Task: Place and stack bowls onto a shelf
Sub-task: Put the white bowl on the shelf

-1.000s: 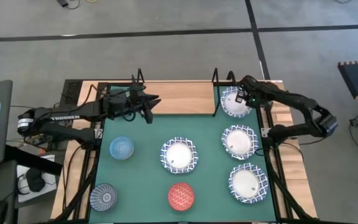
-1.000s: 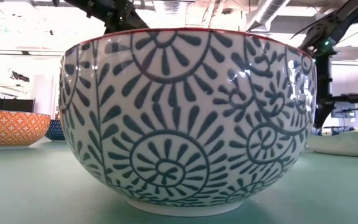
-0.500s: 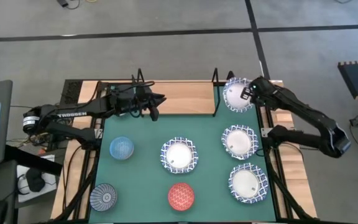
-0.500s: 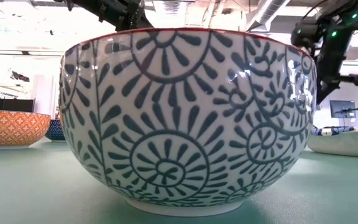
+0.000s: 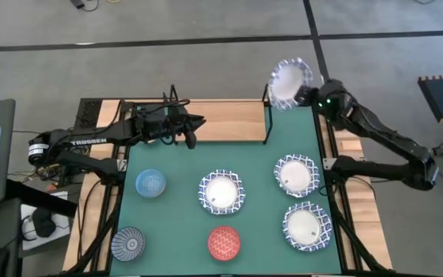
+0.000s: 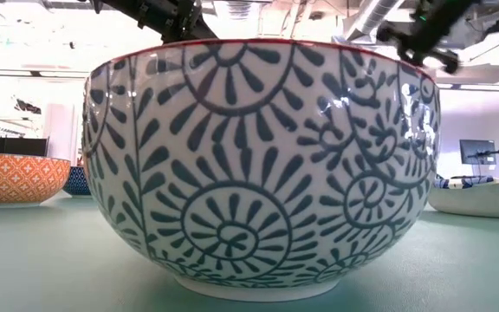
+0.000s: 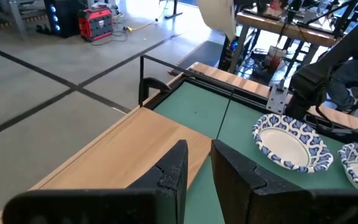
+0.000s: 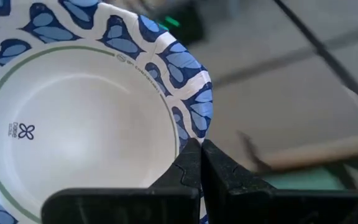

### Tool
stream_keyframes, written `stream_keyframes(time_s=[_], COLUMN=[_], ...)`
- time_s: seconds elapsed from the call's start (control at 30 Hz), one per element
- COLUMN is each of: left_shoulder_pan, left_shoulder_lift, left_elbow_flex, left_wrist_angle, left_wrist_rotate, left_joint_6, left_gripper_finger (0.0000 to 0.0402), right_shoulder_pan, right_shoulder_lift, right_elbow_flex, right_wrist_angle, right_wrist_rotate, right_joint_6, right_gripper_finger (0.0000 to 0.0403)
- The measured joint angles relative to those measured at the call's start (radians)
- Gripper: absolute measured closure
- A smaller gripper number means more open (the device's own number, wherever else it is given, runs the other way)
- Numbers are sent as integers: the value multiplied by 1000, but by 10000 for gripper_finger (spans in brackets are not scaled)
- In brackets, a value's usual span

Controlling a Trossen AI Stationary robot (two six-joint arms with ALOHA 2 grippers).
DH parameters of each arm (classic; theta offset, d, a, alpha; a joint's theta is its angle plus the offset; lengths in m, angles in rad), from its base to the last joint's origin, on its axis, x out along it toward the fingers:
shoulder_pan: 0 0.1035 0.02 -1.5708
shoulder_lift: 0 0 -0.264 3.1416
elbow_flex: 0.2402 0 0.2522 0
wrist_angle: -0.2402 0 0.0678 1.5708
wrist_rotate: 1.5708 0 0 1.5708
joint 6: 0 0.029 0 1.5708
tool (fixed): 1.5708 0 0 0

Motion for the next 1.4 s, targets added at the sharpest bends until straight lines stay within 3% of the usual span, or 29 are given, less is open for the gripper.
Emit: stream_keyframes(time_s=[0.1,0.27,0.53,0.7,0.97,1.13,1.4], left_shoulder_pan=[0,0,0,0,0,0,0], left_shoulder_lift=[0,0,0,0,0,0,0], left_elbow_flex=[0,0,0,0,-1,-1,-1], left_wrist_angle=[0,7,-7,-55,-120,-126,-131], left_wrist_rotate=[-1,-10,-10,-10,-10,-16,-115], left_joint_6=[0,17,23,9,-14,-21,-36], left_gripper_finger=[346,346,346,346,346,346,345], right_shoulder_pan=[45,88,143,151,148,139,135], right_shoulder_lift=[99,338,729,891,1009,1011,999], right_elbow_flex=[51,174,434,551,612,612,612], right_wrist_angle=[126,119,-98,-185,-257,-301,-345], right_wrist_rotate=[-1,-45,-71,-54,-11,21,12], right_joint_6=[-88,-169,-380,-490,-575,-581,-581], right_gripper_finger=[382,383,383,383,383,376,339])
